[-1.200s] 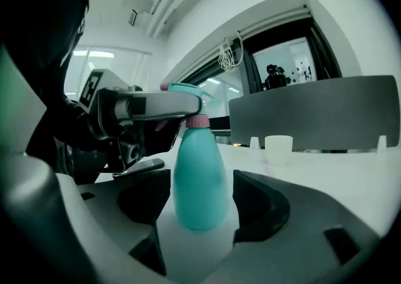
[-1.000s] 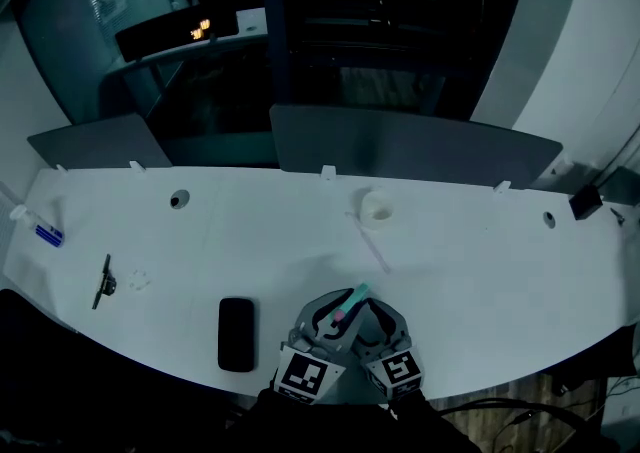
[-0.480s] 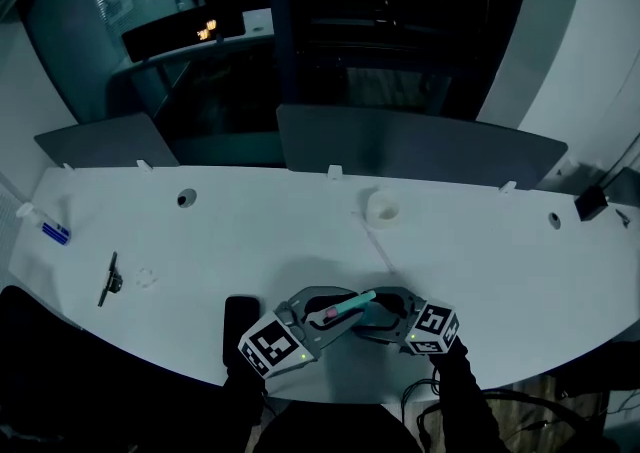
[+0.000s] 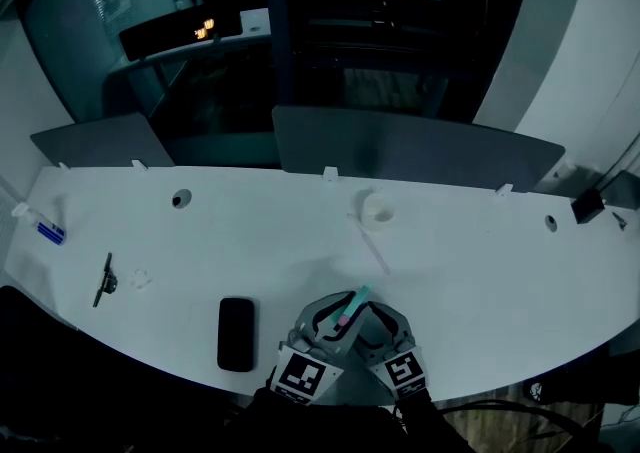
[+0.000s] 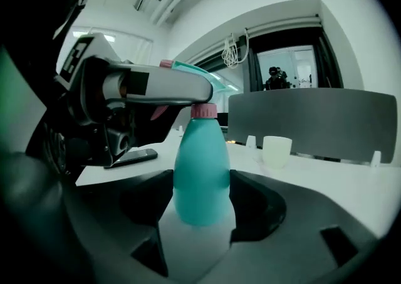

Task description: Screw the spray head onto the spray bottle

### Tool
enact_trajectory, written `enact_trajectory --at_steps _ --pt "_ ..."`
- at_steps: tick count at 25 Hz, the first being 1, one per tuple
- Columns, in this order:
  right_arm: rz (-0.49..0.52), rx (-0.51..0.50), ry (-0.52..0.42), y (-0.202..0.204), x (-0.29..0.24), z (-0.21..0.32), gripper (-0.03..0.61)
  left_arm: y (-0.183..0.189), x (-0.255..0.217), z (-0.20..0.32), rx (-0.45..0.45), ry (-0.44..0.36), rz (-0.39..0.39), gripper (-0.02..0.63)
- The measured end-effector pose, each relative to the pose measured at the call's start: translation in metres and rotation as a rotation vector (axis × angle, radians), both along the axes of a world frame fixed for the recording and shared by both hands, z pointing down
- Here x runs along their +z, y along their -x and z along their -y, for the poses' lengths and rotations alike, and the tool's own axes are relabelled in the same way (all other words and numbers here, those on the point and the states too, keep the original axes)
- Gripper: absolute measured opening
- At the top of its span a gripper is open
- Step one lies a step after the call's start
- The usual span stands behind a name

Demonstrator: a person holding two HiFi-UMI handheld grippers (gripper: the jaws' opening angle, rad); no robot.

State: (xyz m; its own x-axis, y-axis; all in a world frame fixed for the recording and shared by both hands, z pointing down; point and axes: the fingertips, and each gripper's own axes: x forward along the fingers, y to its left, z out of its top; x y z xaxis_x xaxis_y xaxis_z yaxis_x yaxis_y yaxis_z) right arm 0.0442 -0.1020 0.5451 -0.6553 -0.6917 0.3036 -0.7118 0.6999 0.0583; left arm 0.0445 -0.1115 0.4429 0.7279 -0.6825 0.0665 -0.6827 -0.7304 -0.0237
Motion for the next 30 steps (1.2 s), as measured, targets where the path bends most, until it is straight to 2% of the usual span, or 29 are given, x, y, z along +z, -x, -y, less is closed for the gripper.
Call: enact_trajectory --at_steps 3,5,7,9,10,12,16,18,21,23,25,27,30 --pt "0.021 -0.19 0.01 0.0 0.001 -0.004 0.291 0.002 0.0 -0.005 0.214 0.05 0.004 0.104" --pt "0.032 -0.365 0.03 0.002 -0.002 -0.008 0.291 0.004 0.0 -0.011 0.365 0.072 0.027 0.103" --pt "0.036 -0.549 0.098 0.004 -0.002 -0.013 0.291 0.004 0.0 -0.019 0.493 0.097 0.047 0.103" --pt "0.012 -0.678 0.191 0.004 0.003 -0.015 0.291 0.002 -0.001 -0.024 0.56 0.108 0.063 0.103" --pt "0.002 -0.696 0.228 0.004 0.004 -0.015 0.293 0.002 -0.002 -0.023 0.556 0.105 0.063 0.103" --pt "0.027 -0.616 0.25 0.002 0.0 -0.012 0.293 0.003 -0.005 -0.018 0.467 0.09 0.03 0.104" --pt "0.186 -0.197 0.117 -0.016 -0.018 -0.005 0.293 0.009 -0.006 -0.007 0.169 0.039 -0.05 0.104" --pt "0.172 -0.065 0.075 -0.013 -0.016 -0.007 0.293 0.007 -0.004 -0.004 0.043 0.015 -0.057 0.104" --pt "0.072 0.064 0.031 0.0 -0.009 -0.003 0.293 0.004 -0.003 0.0 -0.099 0.012 -0.075 0.104" --pt "0.033 0.079 0.012 0.001 -0.004 -0.001 0.293 0.005 -0.001 0.0 -0.095 0.011 -0.072 0.104" --pt "0.036 0.007 0.007 -0.001 0.002 -0.003 0.291 0.005 0.001 -0.003 -0.015 0.006 -0.04 0.104" --pt "0.044 -0.12 0.002 -0.002 0.003 -0.005 0.291 0.004 0.0 -0.007 0.11 0.015 -0.009 0.103" --pt "0.036 -0.385 0.025 0.002 0.0 -0.011 0.291 0.006 0.001 -0.017 0.342 0.042 0.038 0.104"
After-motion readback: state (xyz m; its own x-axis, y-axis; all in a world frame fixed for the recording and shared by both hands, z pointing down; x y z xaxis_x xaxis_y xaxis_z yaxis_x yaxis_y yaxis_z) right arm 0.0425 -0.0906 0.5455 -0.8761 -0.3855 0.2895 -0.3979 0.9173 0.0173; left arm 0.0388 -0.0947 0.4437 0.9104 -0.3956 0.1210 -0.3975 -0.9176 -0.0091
